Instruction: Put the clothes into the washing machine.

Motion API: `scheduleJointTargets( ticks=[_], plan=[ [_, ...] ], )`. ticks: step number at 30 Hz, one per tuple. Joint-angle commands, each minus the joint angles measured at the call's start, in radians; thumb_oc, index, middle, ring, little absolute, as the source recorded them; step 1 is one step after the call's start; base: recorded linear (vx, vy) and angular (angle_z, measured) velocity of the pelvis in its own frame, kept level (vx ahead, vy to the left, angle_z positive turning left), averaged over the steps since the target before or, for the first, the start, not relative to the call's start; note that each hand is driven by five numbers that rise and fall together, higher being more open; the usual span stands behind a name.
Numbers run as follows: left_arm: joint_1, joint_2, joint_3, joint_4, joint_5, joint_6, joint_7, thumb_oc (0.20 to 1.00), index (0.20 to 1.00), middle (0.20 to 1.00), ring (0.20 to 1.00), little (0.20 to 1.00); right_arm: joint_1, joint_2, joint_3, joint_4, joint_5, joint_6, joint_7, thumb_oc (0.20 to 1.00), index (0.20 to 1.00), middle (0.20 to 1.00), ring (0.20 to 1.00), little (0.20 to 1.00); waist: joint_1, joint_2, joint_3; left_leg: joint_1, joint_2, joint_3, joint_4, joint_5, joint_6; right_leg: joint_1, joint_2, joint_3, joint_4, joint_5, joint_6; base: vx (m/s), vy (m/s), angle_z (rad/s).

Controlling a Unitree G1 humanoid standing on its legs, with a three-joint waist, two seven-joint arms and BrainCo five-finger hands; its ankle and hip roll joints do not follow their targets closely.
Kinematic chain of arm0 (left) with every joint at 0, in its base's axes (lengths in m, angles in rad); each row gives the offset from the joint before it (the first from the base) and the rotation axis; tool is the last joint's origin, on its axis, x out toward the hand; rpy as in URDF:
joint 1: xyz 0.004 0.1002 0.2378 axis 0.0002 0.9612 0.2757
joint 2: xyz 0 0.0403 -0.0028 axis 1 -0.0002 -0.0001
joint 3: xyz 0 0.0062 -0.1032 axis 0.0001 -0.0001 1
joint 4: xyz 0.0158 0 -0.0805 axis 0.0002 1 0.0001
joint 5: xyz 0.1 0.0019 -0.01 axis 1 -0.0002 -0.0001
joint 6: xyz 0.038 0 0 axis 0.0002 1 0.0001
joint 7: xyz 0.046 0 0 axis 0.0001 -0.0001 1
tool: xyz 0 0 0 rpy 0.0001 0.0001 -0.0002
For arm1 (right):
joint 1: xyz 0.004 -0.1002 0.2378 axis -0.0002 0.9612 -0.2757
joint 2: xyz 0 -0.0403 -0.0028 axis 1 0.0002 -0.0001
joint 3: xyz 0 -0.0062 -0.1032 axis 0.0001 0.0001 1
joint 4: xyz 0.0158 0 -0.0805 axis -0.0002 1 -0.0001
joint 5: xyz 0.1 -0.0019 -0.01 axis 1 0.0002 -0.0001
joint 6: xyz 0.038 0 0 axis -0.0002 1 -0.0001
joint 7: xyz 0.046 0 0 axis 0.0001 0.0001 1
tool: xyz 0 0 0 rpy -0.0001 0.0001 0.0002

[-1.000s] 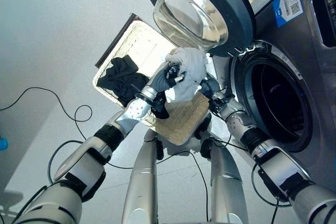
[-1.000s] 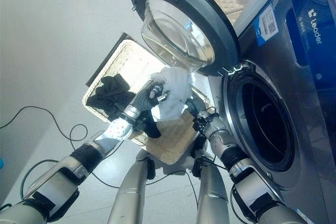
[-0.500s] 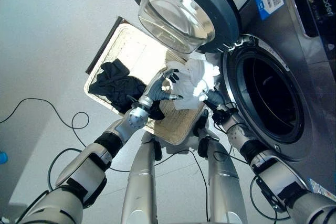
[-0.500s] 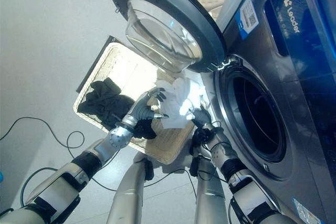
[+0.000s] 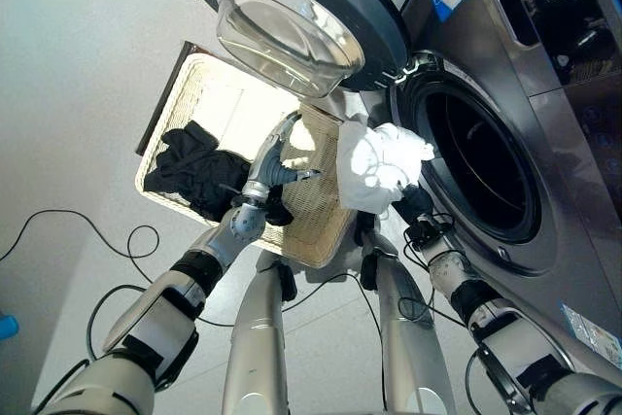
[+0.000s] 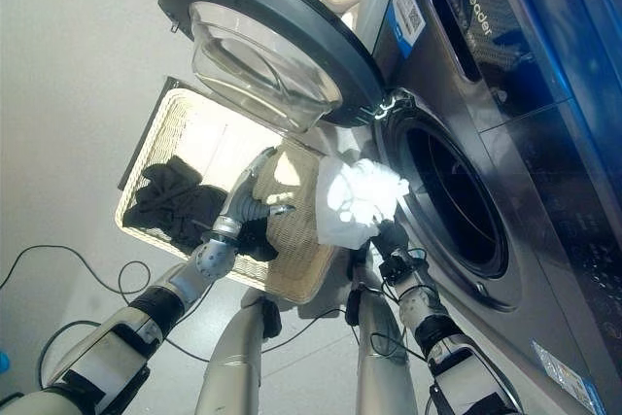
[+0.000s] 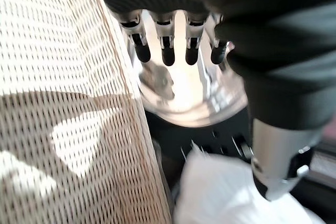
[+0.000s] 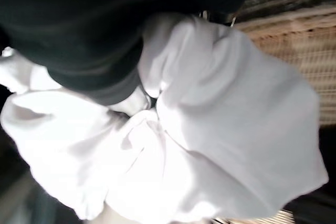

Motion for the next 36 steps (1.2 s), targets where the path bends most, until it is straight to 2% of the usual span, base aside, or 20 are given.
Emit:
scheduleJointTargets(
  ticks=[1, 4, 6, 7, 9, 10, 11, 12, 18, 19, 21, 22, 23, 24, 26, 28, 31, 32, 33, 36],
  plan=[
    [0.013, -0.045, 0.077, -0.008, -0.046, -0.052, 0.146, 1.0, 1.0, 1.0, 1.0, 1.0, -0.006, -0.016, -0.053, -0.021, 0.19, -0.053, 0.066, 0.2, 0.2, 0.2, 0.2, 0.2, 0.0, 0.052, -0.026, 0.0, -0.047, 0.001, 0.024, -0.063, -0.06, 0.021, 0.009, -0.056, 0.076, -0.069, 0.113, 0.02, 0.027, -0.07],
    [0.03, -0.047, 0.11, -0.003, -0.088, -0.058, 0.187, 1.0, 1.0, 1.0, 1.0, 1.0, 0.0, -0.014, -0.092, -0.003, 0.268, -0.043, 0.083, 0.2, 0.2, 0.2, 0.2, 0.2, 0.001, 0.055, -0.026, 0.005, -0.047, 0.0, 0.025, -0.066, -0.06, 0.026, 0.009, -0.054, 0.08, -0.074, 0.114, 0.02, 0.025, -0.06],
    [0.059, -0.059, 0.172, 0.007, -0.151, -0.064, 0.254, 1.0, 1.0, 1.0, 1.0, 1.0, 0.004, -0.002, -0.195, 0.019, 0.458, -0.051, 0.096, 0.2, 0.2, 0.2, 0.2, 0.2, 0.005, 0.06, -0.026, 0.008, -0.05, -0.004, 0.03, -0.074, -0.058, 0.026, 0.006, -0.055, 0.095, -0.082, 0.116, 0.03, 0.017, -0.03],
    [0.057, -0.059, 0.177, 0.008, -0.152, -0.066, 0.255, 1.0, 1.0, 1.0, 1.0, 1.0, -0.001, -0.003, -0.201, 0.019, 0.461, -0.048, 0.096, 0.2, 0.2, 0.2, 0.2, 0.2, 0.006, 0.061, -0.026, 0.001, -0.049, -0.004, 0.029, -0.068, -0.057, 0.02, 0.007, -0.056, 0.093, -0.076, 0.114, 0.0, 0.0, 0.0],
    [0.077, -0.069, 0.207, 0.018, -0.135, -0.078, 0.272, 1.0, 1.0, 1.0, 1.0, 1.0, -0.012, 0.002, -0.282, 0.03, 0.615, -0.05, 0.072, 0.2, 0.2, 0.2, 0.2, 0.2, 0.013, 0.065, -0.026, 0.002, -0.053, -0.009, 0.032, -0.073, -0.055, 0.022, 0.0, -0.062, 0.102, -0.081, 0.116, 0.02, -0.011, 0.0],
    [0.082, -0.073, 0.206, 0.019, -0.13, -0.077, 0.277, 1.0, 1.0, 1.0, 1.0, 1.0, -0.011, 0.004, -0.302, 0.031, 0.637, -0.055, 0.057, 0.2, 0.2, 0.2, 0.2, 0.2, 0.015, 0.066, -0.026, 0.009, -0.054, -0.011, 0.034, -0.081, -0.056, 0.027, -0.004, -0.064, 0.108, -0.089, 0.119, 0.0, 0.0, 0.0],
    [0.079, -0.072, 0.208, 0.019, -0.128, -0.078, 0.278, 1.0, 1.0, 1.0, 1.0, 1.0, -0.018, 0.004, -0.315, 0.03, 0.637, -0.055, 0.048, 0.2, 0.2, 0.2, 0.2, 0.2, 0.016, 0.067, -0.026, 0.002, -0.054, -0.011, 0.033, -0.075, -0.054, 0.021, -0.003, -0.065, 0.106, -0.082, 0.117, 0.0, 0.0, 0.0],
    [0.086, -0.073, 0.212, 0.02, -0.121, -0.086, 0.28, 1.0, 1.0, 1.0, 1.0, 1.0, -0.029, 0.012, -0.373, 0.011, 0.637, -0.069, -0.014, 0.2, 0.2, 0.2, 0.2, 0.2, 0.02, 0.07, -0.026, 0.0, -0.056, -0.015, 0.036, -0.078, -0.053, 0.018, -0.005, -0.066, 0.114, -0.084, 0.117, 0.0, 0.0, 0.0],
    [0.095, -0.074, 0.211, 0.021, -0.118, -0.094, 0.282, 1.0, 1.0, 1.0, 1.0, 1.0, -0.034, 0.015, -0.407, 0.0, 0.637, -0.077, -0.048, 0.2, 0.2, 0.2, 0.2, 0.2, 0.022, 0.072, -0.026, 0.007, -0.057, -0.017, 0.039, -0.088, -0.053, 0.024, -0.009, -0.067, 0.121, -0.093, 0.12, 0.01, -0.002, 0.0],
    [0.09, -0.069, 0.205, 0.018, -0.127, -0.104, 0.271, 1.0, 1.0, 1.0, 1.0, 1.0, -0.072, 0.006, -0.472, -0.012, 0.637, -0.119, -0.13, 0.2, 0.2, 0.2, 0.2, 0.2, 0.03, 0.078, -0.026, -0.003, -0.06, -0.022, 0.039, -0.084, -0.051, 0.016, -0.012, -0.071, 0.122, -0.086, 0.118, 0.0, 0.0, 0.0],
    [0.09, -0.069, 0.205, 0.018, -0.127, -0.104, 0.271, 1.0, 1.0, 1.0, 1.0, 1.0, -0.072, 0.006, -0.472, -0.012, 0.637, -0.119, -0.13, 0.2, 0.2, 0.2, 0.2, 0.2, 0.03, 0.078, -0.026, -0.003, -0.06, -0.022, 0.039, -0.084, -0.051, 0.016, -0.012, -0.071, 0.122, -0.086, 0.118, 0.01, -0.012, 0.02],
    [0.082, -0.067, 0.185, -0.002, -0.125, -0.102, 0.26, 1.0, 1.0, 1.0, 1.0, 1.0, -0.118, -0.008, -0.513, -0.028, 0.637, -0.159, -0.196, 0.2, 0.2, 0.2, 0.2, 0.2, 0.042, 0.086, -0.026, -0.012, -0.064, -0.032, 0.044, -0.086, -0.049, 0.008, -0.017, -0.075, 0.128, -0.082, 0.117, 0.01, -0.023, 0.04],
    [0.082, -0.067, 0.185, -0.002, -0.125, -0.102, 0.26, 1.0, 1.0, 1.0, 1.0, 1.0, -0.118, -0.008, -0.513, -0.028, 0.637, -0.159, -0.196, 0.2, 0.2, 0.2, 0.2, 0.2, 0.042, 0.086, -0.026, -0.012, -0.064, -0.032, 0.044, -0.086, -0.049, 0.008, -0.017, -0.075, 0.128, -0.082, 0.117, 0.04, -0.072, 0.11],
    [0.07, -0.064, 0.15, -0.048, -0.134, -0.073, 0.255, 1.0, 1.0, 1.0, 1.0, 1.0, -0.171, -0.018, -0.56, -0.086, 0.637, -0.245, -0.309, 0.2, 0.2, 0.2, 0.2, 0.2, 0.057, 0.092, -0.026, -0.016, -0.073, -0.046, 0.05, -0.095, -0.045, 0.005, -0.028, -0.084, 0.134, -0.078, 0.118, 0.02, -0.053, 0.13],
    [0.07, -0.063, 0.145, -0.057, -0.14, -0.065, 0.251, 1.0, 1.0, 1.0, 1.0, 1.0, -0.179, -0.023, -0.564, -0.093, 0.637, -0.264, -0.333, 0.2, 0.2, 0.2, 0.2, 0.2, 0.059, 0.093, -0.026, -0.016, -0.075, -0.048, 0.05, -0.096, -0.044, 0.005, -0.031, -0.087, 0.135, -0.077, 0.119, 0.02, -0.039, 0.19],
    [0.066, -0.056, 0.133, -0.075, -0.146, -0.042, 0.236, 1.0, 1.0, 1.0, 1.0, 1.0, -0.204, -0.046, -0.574, -0.107, 0.637, -0.318, -0.398, 0.2, 0.2, 0.2, 0.2, 0.2, 0.068, 0.094, -0.026, -0.016, -0.079, -0.053, 0.052, -0.098, -0.041, 0.009, -0.037, -0.096, 0.134, -0.076, 0.117, 0.01, -0.032, 0.21],
    [0.073, -0.054, 0.123, -0.082, -0.153, -0.031, 0.231, 1.0, 1.0, 1.0, 1.0, 1.0, -0.221, -0.067, -0.575, -0.102, 0.637, -0.335, -0.418, 0.2, 0.2, 0.2, 0.2, 0.2, 0.072, 0.094, -0.026, -0.019, -0.082, -0.06, 0.057, -0.099, -0.04, 0.008, -0.039, -0.099, 0.136, -0.073, 0.115, 0.01, -0.026, 0.13],
    [0.08, -0.048, 0.119, -0.091, -0.157, -0.025, 0.227, 1.0, 1.0, 1.0, 1.0, 1.0, -0.224, -0.079, -0.576, -0.103, 0.637, -0.34, -0.413, 0.398, 0.398, 0.398, 0.398, 0.398, 0.075, 0.095, -0.026, -0.021, -0.082, -0.063, 0.059, -0.1, -0.039, 0.007, -0.042, -0.101, 0.138, -0.073, 0.114, 0.01, -0.017, 0.07],
    [0.085, -0.044, 0.116, -0.095, -0.157, -0.023, 0.228, 1.0, 1.0, 1.0, 1.0, 1.0, -0.224, -0.083, -0.577, -0.108, 0.637, -0.338, -0.404, 1.0, 1.0, 1.0, 1.0, 1.0, 0.076, 0.096, -0.026, -0.022, -0.083, -0.065, 0.06, -0.101, -0.039, 0.006, -0.042, -0.101, 0.139, -0.073, 0.113, 0.01, -0.019, 0.07],
    [0.098, -0.031, 0.112, -0.11, -0.159, -0.004, 0.232, 1.0, 1.0, 1.0, 1.0, 1.0, -0.22, -0.084, -0.584, -0.122, 0.637, -0.35, -0.368, 1.0, 1.0, 1.0, 1.0, 1.0, 0.077, 0.097, -0.026, -0.022, -0.083, -0.068, 0.062, -0.102, -0.037, 0.005, -0.042, -0.102, 0.144, -0.074, 0.112, 0.0, -0.006, 0.03]
  ],
)
